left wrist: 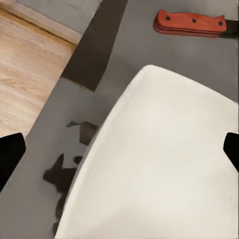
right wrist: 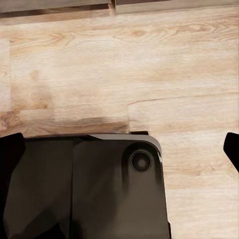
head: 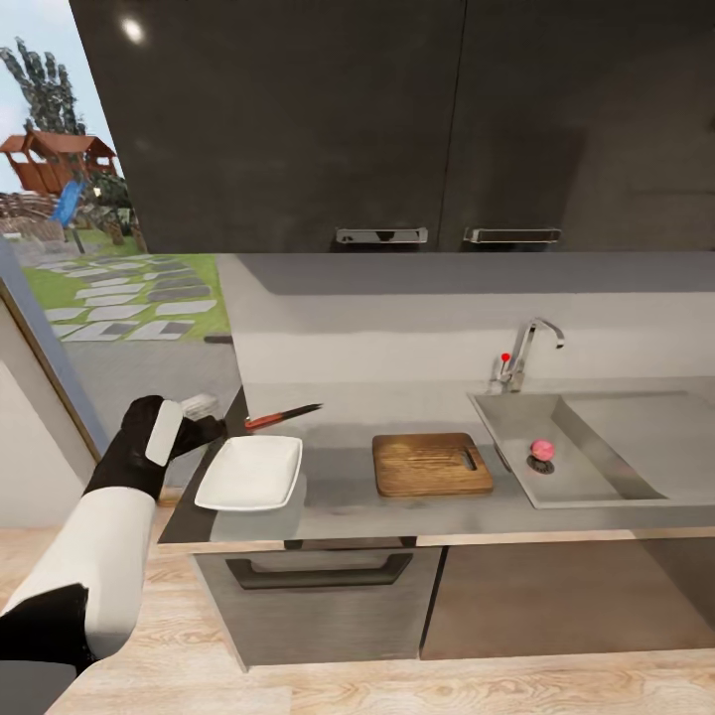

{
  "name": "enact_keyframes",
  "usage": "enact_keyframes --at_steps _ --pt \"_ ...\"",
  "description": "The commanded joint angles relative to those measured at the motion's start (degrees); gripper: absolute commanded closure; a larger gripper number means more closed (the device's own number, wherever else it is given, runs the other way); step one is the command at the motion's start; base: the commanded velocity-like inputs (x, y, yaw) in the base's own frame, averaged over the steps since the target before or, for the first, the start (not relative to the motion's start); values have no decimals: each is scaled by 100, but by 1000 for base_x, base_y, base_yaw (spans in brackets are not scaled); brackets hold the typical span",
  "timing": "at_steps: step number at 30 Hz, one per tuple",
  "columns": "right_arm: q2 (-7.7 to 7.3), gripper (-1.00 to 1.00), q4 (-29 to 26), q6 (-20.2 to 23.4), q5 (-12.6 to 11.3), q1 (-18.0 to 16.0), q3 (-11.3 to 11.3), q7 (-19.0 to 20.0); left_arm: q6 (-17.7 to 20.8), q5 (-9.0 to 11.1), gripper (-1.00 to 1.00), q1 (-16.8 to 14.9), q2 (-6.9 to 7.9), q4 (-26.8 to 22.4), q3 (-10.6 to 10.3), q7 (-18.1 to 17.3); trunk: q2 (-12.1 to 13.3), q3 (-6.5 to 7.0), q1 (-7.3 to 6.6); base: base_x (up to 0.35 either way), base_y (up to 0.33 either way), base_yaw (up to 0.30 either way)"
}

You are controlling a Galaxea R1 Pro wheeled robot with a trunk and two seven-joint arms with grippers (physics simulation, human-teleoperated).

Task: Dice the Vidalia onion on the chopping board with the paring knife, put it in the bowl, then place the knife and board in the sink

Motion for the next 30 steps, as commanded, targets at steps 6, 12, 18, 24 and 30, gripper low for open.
enact_keyframes --at_steps 6,12,18,24,30 --pt "1 -100 -14 -11 -16 1 19 -32 29 60 -100 -4 2 -369 -43 44 -12 -12 4 -13 0 0" --pt "6 -100 -14 -11 -16 1 19 -32 30 60 -100 -4 41 -415 -55 44 -12 -12 4 -245 0 0" --pt "7 -100 -15 -11 -16 1 19 -32 41 60 -100 -4 72 -420 -57 45 -12 -12 4 -333 0 0" --pt "7 -100 -15 -11 -10 1 19 -32 47 60 -100 -4 80 -424 -54 45 -12 -12 4 -343 0 0" --pt "7 -100 -15 -13 -7 1 19 -32 48 60 -100 -4 76 -429 -55 45 -12 -12 4 -344 0 0"
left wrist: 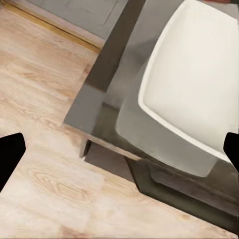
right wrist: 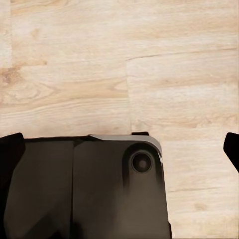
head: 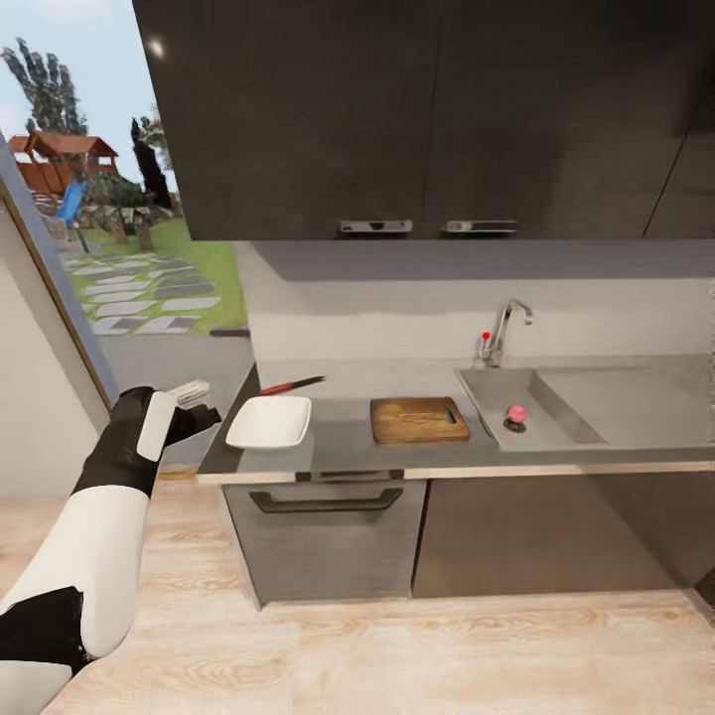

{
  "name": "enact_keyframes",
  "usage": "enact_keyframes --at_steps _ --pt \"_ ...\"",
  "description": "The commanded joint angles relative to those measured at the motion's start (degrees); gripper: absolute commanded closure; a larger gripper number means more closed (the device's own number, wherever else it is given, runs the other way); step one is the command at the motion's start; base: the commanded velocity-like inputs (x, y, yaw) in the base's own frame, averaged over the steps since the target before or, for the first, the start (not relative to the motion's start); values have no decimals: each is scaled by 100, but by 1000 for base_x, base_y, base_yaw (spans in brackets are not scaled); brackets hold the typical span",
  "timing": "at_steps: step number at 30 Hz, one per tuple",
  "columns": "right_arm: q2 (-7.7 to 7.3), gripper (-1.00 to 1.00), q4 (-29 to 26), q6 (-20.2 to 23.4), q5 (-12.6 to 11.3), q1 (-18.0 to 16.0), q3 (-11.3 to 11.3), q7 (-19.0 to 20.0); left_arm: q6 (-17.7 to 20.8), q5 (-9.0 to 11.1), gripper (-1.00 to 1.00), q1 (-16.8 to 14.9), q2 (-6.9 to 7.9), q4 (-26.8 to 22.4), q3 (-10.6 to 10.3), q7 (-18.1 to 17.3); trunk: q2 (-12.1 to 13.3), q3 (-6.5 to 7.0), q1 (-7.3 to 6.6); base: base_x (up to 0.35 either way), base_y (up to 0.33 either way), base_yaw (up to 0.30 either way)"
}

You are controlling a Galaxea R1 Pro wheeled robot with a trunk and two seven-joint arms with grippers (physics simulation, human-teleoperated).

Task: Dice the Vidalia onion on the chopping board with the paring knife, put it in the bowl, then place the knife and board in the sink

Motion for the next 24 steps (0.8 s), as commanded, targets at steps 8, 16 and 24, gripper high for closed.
enact_keyframes --at_steps 8,16,24 --pt "-6 -100 -10 -32 -16 1 18 -32 16 61 -100 -5 -11 -226 -32 47 -13 -12 1 -153 -55 0" --pt "-46 -100 -535 -713 19 -76 21 -18 16 61 -100 -5 -203 -511 -529 33 -13 -12 1 -6 -202 0" --pt "-44 -100 -510 -1449 281 -225 24 -7 16 61 -100 -5 -495 -1105 -792 37 -13 -12 1 0 -12 0"
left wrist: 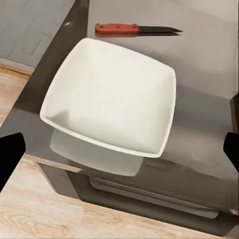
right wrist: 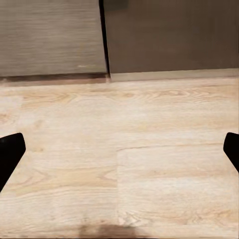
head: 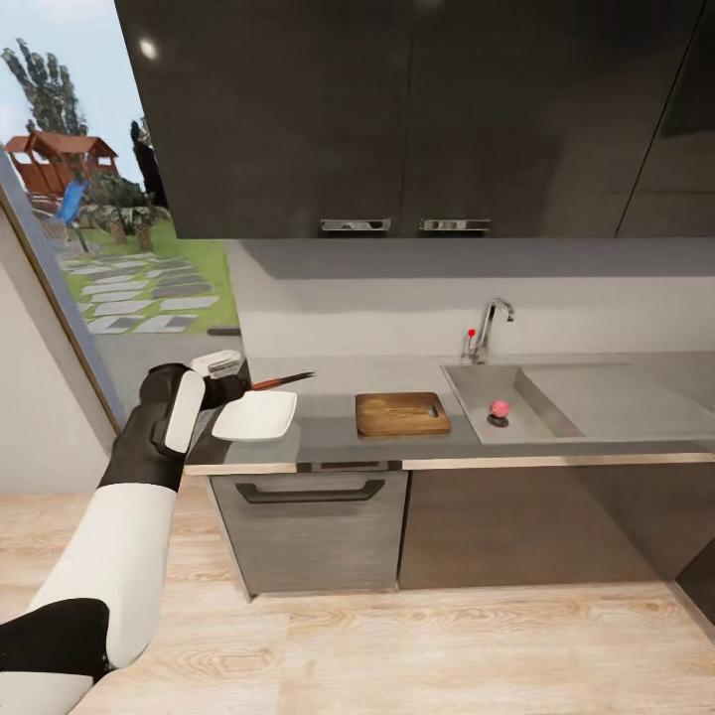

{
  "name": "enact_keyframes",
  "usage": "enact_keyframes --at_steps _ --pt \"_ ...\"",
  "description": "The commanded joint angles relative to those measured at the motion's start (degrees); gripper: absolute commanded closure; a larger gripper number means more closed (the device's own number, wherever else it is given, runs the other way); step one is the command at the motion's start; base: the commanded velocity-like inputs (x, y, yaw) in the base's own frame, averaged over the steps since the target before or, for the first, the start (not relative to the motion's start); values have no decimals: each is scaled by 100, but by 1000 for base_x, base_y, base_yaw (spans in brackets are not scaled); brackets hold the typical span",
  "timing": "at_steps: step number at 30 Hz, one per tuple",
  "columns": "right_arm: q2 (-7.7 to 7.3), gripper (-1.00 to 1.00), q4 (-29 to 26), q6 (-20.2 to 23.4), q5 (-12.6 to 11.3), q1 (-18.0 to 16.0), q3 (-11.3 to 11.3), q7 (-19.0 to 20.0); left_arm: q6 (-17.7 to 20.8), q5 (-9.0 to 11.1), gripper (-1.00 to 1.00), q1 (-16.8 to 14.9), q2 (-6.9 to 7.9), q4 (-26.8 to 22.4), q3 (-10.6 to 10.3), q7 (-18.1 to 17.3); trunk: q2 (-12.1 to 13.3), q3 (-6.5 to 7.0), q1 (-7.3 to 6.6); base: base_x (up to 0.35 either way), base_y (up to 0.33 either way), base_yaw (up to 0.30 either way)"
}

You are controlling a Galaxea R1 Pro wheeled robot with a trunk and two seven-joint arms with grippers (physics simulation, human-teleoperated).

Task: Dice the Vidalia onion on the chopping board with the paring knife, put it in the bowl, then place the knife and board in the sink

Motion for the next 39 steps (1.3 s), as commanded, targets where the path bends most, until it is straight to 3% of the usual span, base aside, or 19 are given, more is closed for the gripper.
enact_keyframes --at_steps 1,7,10,13,39 --pt "-6 -100 24 -22 19 -1 9 -28 17 57 -100 -5 -7 -12 10 49 -12 -11 4 0 0 0" --pt "-14 -100 82 -53 31 -3 5 -34 19 57 -100 30 -23 -102 -44 55 -12 -11 4 0 -16 0" --pt "-13 -100 91 -55 35 -3 5 -36 18 57 -100 203 -35 -151 -284 64 -12 -11 4 0 -200 0" --pt "-12 -100 91 -55 35 -3 5 -42 17 57 -100 237 -36 -221 -339 72 -12 -11 4 0 -281 0" --pt "-12 -100 94 -56 36 -3 5 -52 17 57 -100 250 -37 -265 -361 84 -12 -11 4 0 -302 0"
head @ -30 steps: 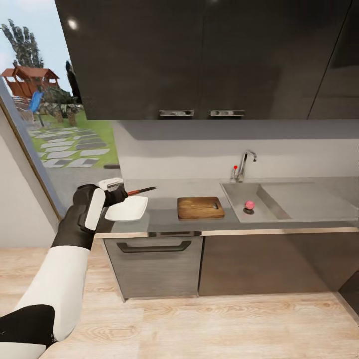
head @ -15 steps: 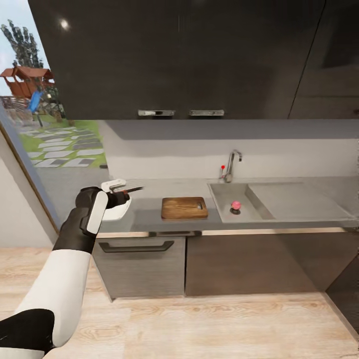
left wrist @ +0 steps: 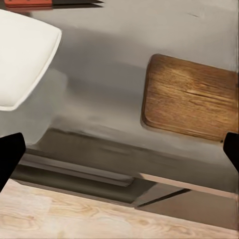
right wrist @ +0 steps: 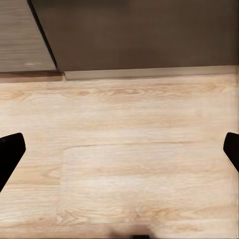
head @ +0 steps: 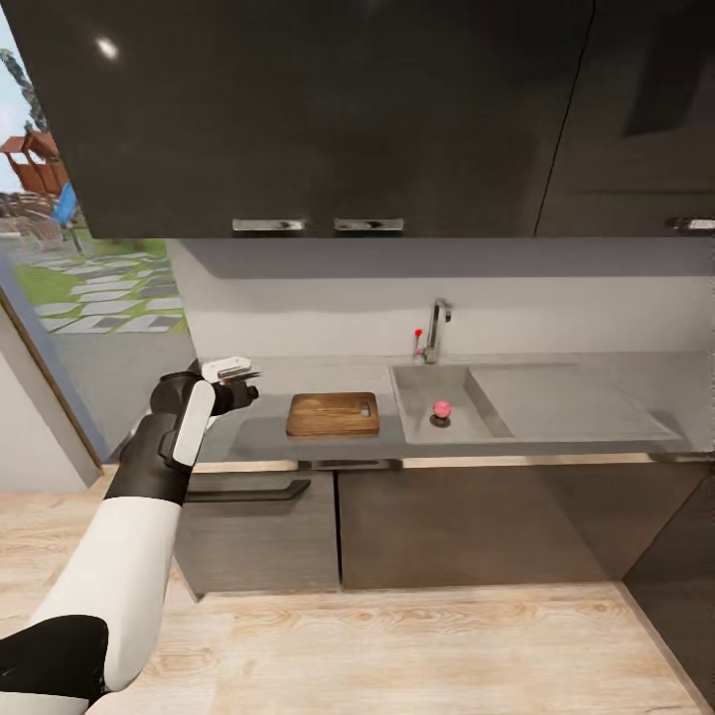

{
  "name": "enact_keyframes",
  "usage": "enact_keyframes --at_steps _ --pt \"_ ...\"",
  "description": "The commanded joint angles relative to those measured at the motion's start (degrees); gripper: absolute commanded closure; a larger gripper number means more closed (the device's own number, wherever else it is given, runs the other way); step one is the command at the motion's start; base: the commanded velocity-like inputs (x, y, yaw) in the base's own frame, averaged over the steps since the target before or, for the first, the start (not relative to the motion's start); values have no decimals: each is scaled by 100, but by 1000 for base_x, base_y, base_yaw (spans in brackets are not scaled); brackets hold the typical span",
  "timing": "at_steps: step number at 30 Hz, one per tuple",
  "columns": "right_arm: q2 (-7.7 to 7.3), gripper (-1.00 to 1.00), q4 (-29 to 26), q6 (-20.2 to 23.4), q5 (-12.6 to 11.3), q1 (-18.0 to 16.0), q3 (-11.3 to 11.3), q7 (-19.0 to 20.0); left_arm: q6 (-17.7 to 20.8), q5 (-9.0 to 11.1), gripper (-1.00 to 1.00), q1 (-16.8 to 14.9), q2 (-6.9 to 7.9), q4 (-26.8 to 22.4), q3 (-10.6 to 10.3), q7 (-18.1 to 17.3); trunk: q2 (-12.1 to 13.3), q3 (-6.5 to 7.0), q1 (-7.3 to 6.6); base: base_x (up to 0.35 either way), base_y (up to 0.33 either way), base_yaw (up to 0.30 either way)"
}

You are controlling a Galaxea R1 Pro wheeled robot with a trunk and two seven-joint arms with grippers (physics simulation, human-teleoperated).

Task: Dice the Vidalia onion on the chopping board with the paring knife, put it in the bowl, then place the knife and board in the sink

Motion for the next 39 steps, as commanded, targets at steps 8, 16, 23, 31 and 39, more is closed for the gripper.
enact_keyframes --at_steps 8,16,23,31,39 --pt "-2 -100 -5 -4 15 0 13 -32 18 61 -100 -6 -6 2 11 56 -12 -11 4 0 -306 0" --pt "-2 -100 -5 -4 15 0 13 -27 18 61 -100 -6 -6 5 11 58 -12 -11 4 0 -308 0" --pt "-2 -100 -5 -4 15 0 13 -28 18 55 -100 -6 -6 9 -130 59 -12 -11 4 0 -308 0" --pt "-2 -100 -5 -4 15 0 13 -26 10 53 -100 -6 -6 57 -147 59 -12 -11 4 0 -307 0" --pt "-2 -100 -5 -4 15 0 13 -24 9 52 -100 -6 -5 65 -147 59 -12 -11 4 0 -278 -43"
